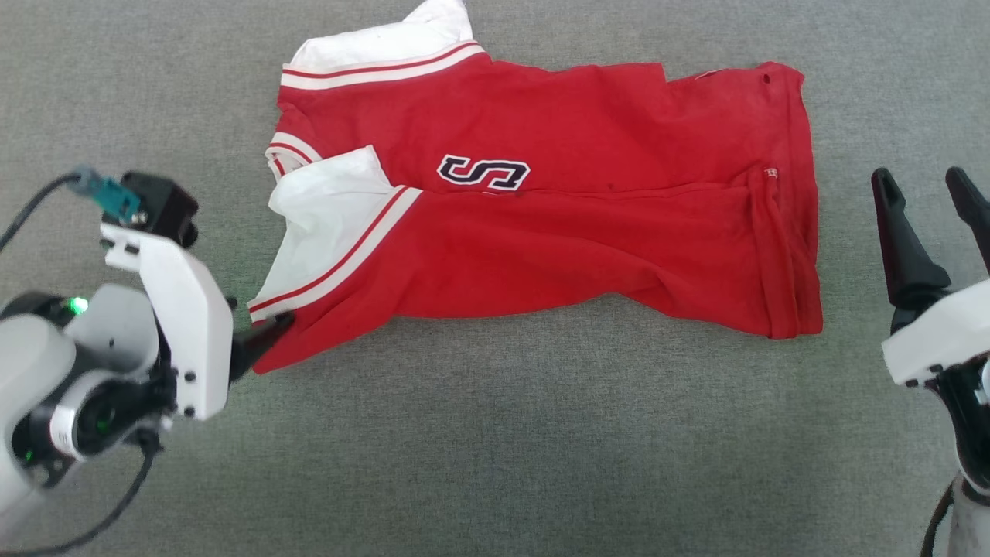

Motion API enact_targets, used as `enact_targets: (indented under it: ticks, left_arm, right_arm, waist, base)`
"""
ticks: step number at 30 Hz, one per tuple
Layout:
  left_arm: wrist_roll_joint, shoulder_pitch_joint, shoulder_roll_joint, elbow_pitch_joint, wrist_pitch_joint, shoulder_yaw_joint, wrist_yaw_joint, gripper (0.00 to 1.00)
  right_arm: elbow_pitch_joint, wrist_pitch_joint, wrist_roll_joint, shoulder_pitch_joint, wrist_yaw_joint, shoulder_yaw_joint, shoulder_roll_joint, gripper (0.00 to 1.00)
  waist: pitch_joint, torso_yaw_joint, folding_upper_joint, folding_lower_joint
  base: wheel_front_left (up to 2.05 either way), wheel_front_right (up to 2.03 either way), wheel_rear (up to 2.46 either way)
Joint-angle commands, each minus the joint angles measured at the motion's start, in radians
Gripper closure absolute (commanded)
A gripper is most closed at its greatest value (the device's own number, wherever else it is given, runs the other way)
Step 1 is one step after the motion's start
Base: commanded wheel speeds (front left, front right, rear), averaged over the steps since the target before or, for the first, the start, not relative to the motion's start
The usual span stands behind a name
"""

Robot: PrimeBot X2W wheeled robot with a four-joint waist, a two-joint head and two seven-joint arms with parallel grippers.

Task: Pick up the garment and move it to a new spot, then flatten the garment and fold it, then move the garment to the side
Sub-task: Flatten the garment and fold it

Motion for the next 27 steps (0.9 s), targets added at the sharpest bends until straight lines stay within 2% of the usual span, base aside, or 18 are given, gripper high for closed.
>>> enact_targets:
  ticks: [1, 4, 8, 13, 18, 19, 20, 21, 27]
  left_arm:
    - [-0.003, 0.019, 0.008, -0.012, -0.007, 0.001, 0.012, 0.00]
    - [-0.017, 0.054, 0.025, -0.041, -0.025, 0.000, 0.039, 0.00]
    - [-0.021, 0.083, 0.013, -0.020, -0.053, -0.002, 0.049, 0.00]
    - [-0.032, 0.098, -0.029, 0.061, -0.088, 0.001, 0.022, 0.00]
    - [-0.048, 0.100, -0.083, 0.177, -0.084, -0.014, -0.021, 0.00]
    - [-0.052, 0.101, -0.091, 0.199, -0.074, -0.021, -0.031, 0.17]
    - [-0.045, 0.099, -0.099, 0.215, -0.067, -0.029, -0.044, 0.84]
    - [-0.047, 0.098, -0.109, 0.230, -0.066, -0.030, -0.053, 1.00]
    - [-0.039, 0.074, -0.142, 0.282, -0.056, -0.034, -0.088, 1.00]
  right_arm:
    - [-0.009, -0.011, 0.006, 0.015, 0.000, -0.005, 0.003, 0.00]
    - [-0.012, -0.013, 0.015, 0.038, 0.000, -0.012, 0.013, 0.00]
    - [-0.006, -0.003, 0.031, 0.065, 0.000, -0.014, 0.020, 0.00]
    - [0.005, 0.040, 0.040, 0.095, 0.000, 0.005, 0.022, 0.00]
    - [0.026, 0.134, 0.051, 0.124, 0.000, 0.037, 0.019, 0.00]
    - [0.032, 0.159, 0.058, 0.128, 0.000, 0.042, 0.019, 0.00]
    - [0.036, 0.182, 0.059, 0.129, 0.000, 0.048, 0.014, 0.00]
    - [0.041, 0.202, 0.063, 0.126, 0.000, 0.055, 0.007, 0.00]
    - [0.099, 0.297, 0.072, 0.070, 0.000, 0.064, -0.021, 0.00]
  waist:
    - [0.000, -0.001, 0.0000, 0.0000]
    - [0.003, -0.007, 0.0000, 0.0000]
    - [0.005, -0.016, 0.0000, 0.0000]
    - [0.013, -0.028, 0.0000, 0.0000]
    - [0.016, -0.037, 0.0000, 0.0000]
    - [0.017, -0.038, 0.0000, 0.0000]
    - [0.018, -0.039, 0.0000, 0.0000]
    - [0.019, -0.039, 0.0000, 0.0000]
    - [0.033, -0.026, 0.0000, 0.0000]
  base:
    - [0.00, 0.00, 0.00]
    - [0.00, 0.00, 0.00]
    - [0.00, 0.00, 0.00]
    - [0.00, 0.00, 0.00]
    - [0.00, 0.00, 0.00]
    - [0.00, 0.00, 0.00]
    - [0.00, 0.00, 0.00]
    - [0.00, 0.00, 0.00]
    - [0.00, 0.00, 0.00]
